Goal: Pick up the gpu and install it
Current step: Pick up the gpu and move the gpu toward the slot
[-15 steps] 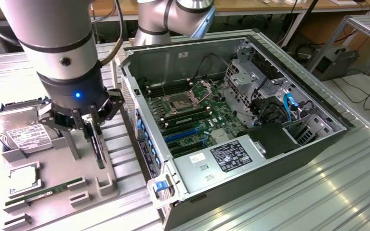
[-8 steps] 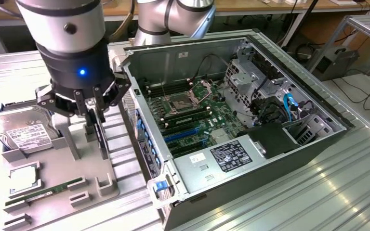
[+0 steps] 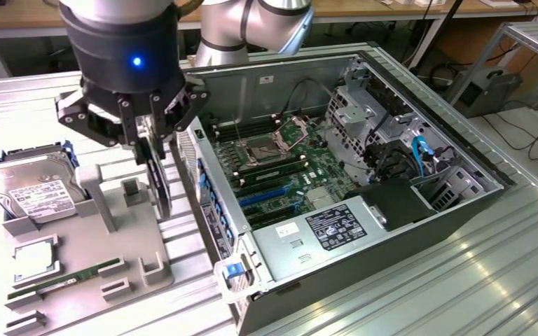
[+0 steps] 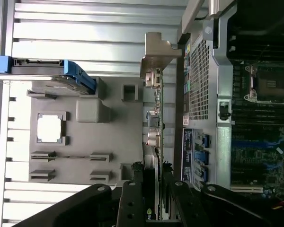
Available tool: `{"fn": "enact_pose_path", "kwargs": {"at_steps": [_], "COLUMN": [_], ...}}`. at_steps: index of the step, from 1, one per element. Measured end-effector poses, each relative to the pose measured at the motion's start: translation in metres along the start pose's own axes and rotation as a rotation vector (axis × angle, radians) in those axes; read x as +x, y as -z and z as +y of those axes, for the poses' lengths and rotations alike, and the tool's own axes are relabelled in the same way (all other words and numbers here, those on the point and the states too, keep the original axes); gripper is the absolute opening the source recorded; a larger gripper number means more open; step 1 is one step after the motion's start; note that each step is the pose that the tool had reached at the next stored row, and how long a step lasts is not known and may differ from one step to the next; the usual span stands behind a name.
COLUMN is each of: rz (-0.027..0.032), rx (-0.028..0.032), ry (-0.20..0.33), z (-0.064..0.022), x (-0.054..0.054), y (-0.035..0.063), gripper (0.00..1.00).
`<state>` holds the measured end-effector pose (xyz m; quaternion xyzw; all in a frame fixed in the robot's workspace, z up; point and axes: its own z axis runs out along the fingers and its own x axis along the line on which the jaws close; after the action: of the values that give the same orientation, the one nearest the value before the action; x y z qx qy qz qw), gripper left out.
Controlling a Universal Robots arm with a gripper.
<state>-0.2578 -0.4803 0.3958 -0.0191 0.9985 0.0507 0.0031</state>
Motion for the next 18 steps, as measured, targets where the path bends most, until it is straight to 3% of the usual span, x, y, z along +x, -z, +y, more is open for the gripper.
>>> {"fn": "enact_pose_path", "kwargs": {"at_steps": [3, 9, 13, 18], "rz": [0.0070, 0.0263, 0.0330, 0.0343], "rx": [-0.0031, -0.0075, -0.0090, -0.0092], "ry": [-0.001, -0.003, -0.004, -0.003], "z": [-0.0028, -0.0040, -0.0048, -0.0057], "x": [-0.012, -0.041, -0.066, -0.090], "y": [0.0200, 0.0420, 0.0457, 0.0455], "gripper": [0.26, 0.26, 0.26, 0.26]}}
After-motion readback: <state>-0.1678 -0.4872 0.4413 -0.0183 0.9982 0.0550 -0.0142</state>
